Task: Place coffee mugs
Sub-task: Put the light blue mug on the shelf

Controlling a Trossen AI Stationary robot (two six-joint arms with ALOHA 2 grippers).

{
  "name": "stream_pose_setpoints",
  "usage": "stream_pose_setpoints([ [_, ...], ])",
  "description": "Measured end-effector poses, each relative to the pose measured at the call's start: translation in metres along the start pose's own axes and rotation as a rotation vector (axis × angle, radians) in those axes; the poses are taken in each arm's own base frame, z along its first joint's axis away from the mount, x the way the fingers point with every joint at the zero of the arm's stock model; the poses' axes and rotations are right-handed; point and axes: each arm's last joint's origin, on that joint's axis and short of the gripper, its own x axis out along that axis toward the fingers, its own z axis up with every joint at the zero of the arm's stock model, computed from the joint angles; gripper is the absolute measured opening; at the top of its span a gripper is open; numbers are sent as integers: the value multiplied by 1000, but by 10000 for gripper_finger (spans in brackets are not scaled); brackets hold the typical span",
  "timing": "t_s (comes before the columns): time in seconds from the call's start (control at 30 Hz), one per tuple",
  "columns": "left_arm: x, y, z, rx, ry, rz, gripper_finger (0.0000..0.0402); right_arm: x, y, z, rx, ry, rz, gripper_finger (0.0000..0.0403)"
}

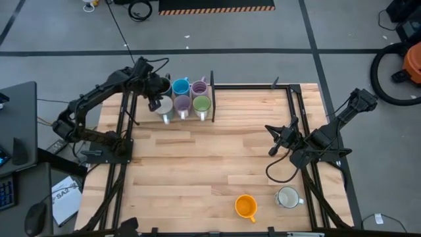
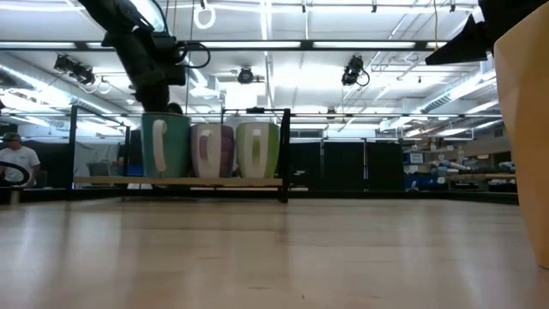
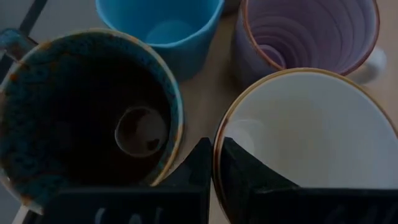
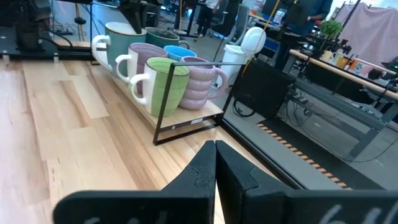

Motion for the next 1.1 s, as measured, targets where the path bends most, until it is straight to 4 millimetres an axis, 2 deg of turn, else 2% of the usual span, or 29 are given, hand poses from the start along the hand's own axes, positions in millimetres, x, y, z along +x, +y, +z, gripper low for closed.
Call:
stream_pose_setpoints([
  [0.2,0,3,3,13,-14,54,51,0,0,0,0,0,0,12],
  [0.5,0,3,2,20,0,72,40,0,0,0,0,0,0,12],
  [0.77,0,3,2,20,6,74,57,0,0,0,0,0,0,12],
  [1.1,2,-5,6,59,27,93,59,0,0,0,0,2,3,12],
])
